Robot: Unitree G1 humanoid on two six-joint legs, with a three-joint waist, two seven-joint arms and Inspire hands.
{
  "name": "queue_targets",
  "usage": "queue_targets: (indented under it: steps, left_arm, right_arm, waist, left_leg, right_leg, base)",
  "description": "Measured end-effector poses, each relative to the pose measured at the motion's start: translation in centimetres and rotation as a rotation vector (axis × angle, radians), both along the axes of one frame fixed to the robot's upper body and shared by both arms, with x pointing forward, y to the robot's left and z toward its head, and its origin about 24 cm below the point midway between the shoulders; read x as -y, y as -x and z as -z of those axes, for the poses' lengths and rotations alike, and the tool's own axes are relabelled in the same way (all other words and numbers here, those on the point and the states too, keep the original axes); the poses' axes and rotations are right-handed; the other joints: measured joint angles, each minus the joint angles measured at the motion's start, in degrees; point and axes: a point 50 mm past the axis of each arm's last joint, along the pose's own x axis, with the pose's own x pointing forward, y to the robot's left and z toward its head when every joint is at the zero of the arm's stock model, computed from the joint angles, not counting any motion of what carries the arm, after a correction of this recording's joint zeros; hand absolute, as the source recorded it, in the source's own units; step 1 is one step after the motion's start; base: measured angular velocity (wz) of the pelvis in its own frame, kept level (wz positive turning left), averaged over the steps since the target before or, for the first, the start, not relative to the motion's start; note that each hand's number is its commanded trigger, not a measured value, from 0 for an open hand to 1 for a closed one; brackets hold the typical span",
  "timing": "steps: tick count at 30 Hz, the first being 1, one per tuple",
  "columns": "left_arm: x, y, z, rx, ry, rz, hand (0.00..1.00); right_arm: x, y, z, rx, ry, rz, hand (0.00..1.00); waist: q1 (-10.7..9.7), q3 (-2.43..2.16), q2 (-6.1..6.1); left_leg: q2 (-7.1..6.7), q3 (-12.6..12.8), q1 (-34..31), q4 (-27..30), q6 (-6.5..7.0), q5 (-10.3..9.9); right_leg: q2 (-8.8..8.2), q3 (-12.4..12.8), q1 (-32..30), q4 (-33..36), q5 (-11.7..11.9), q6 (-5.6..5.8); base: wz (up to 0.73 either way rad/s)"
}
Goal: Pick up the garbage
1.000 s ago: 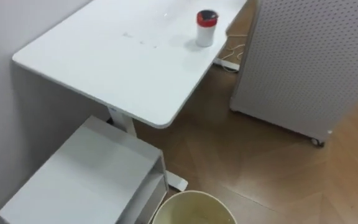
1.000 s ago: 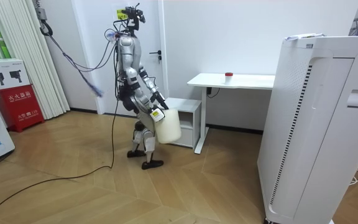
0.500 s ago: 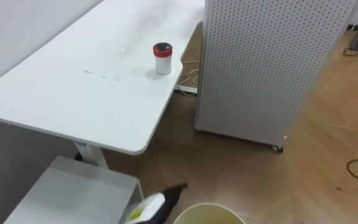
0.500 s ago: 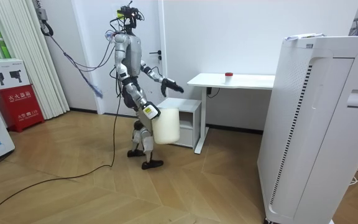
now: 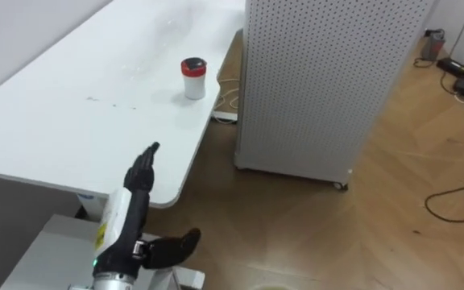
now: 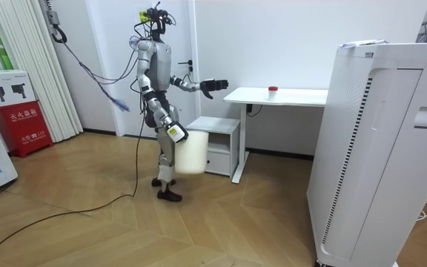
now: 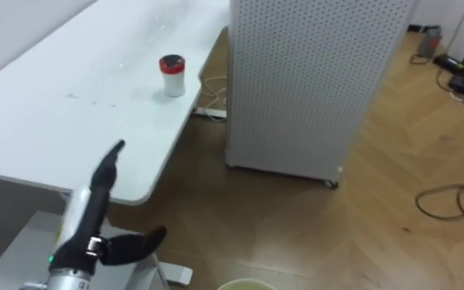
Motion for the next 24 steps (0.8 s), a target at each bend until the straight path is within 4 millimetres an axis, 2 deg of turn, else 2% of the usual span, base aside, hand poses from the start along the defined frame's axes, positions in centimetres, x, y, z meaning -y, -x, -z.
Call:
queue_targets:
  steps: [1, 3, 7, 17, 18, 21, 23, 24]
  left_arm:
    - [-0.1, 0.0, -0.1, 0.007, 0.011, -0.012, 0.00]
    - [-0.1, 0.0, -0.2, 0.017, 0.016, -0.020, 0.00]
    - [-0.2, -0.1, -0.8, 0.057, 0.041, -0.049, 0.00]
    - [-0.6, 0.0, -0.9, 0.074, 0.075, -0.092, 0.00]
    - [-0.5, 0.0, -0.9, 0.073, 0.080, -0.092, 0.00]
    - [-0.6, 0.1, -0.7, 0.061, 0.119, -0.105, 0.00]
    - [-0.8, 0.2, -0.4, 0.047, 0.115, -0.114, 0.00]
    - [-1.0, 0.3, -0.3, 0.045, 0.116, -0.124, 0.00]
  right_arm:
    - [0.1, 0.3, 0.1, -0.010, 0.000, -0.001, 1.00]
    - [0.2, 0.6, 0.3, -0.025, 0.003, 0.004, 1.00]
    - [0.3, 1.0, 0.4, -0.034, 0.006, 0.011, 1.00]
    - [0.2, 1.2, 0.5, -0.043, -0.001, 0.005, 1.00]
    - [0.2, 1.3, 0.5, -0.042, -0.002, 0.006, 1.00]
    - [0.1, 1.2, 0.5, -0.043, -0.005, 0.004, 1.00]
    - [0.0, 1.1, 0.4, -0.037, -0.005, -0.006, 1.00]
    - [0.0, 1.0, 0.4, -0.034, -0.006, -0.012, 1.00]
  waist:
    - [-0.62, -0.04, -0.05]
    - [-1.14, -0.07, -0.08]
    - [-1.15, -0.10, -0.08]
    - [-1.14, -0.12, -0.04]
    - [-1.17, -0.11, -0.02]
    - [-0.92, 0.02, -0.28]
    - [-0.29, 0.18, -0.63]
    - [0.41, 0.21, -0.83]
  left_leg:
    - [0.01, -0.75, 0.65, -0.64, 0.00, 0.00]
    - [0.01, -0.66, 1.28, -1.42, 0.00, 0.00]
    - [0.03, -0.53, 1.45, -1.79, 0.01, 0.02]
    - [0.75, -0.52, 2.46, -1.88, 0.00, 0.02]
    - [0.89, -0.41, 2.32, -1.62, 0.00, 0.02]
    - [1.14, -0.06, 2.31, 0.34, -0.02, 0.02]
    - [1.65, 1.59, 1.83, 4.27, -0.31, -0.14]
    - [2.33, 1.55, 0.12, 9.60, -0.98, -0.52]
  right_leg:
    - [0.17, -0.30, 0.82, -0.83, 0.19, 0.12]
    - [0.24, -0.87, 1.41, -1.39, 0.36, 0.31]
    - [0.31, -1.22, 1.97, -2.71, 1.00, 0.57]
    - [1.20, -1.48, 4.47, -5.93, 2.48, 0.54]
    - [1.17, -2.29, 4.52, -6.01, 2.50, 0.49]
    - [1.04, -5.38, 4.81, -5.26, 1.92, -0.42]
    - [0.86, -7.51, 5.10, -4.31, 1.14, -1.40]
    - [0.72, -8.48, 5.27, -3.58, 0.51, -2.15]
  base:
    - [0.00]
    - [0.05]
    - [0.00]
    - [0.00]
    - [0.03]
    - [-0.08]
    - [-0.37]
    - [-0.62]
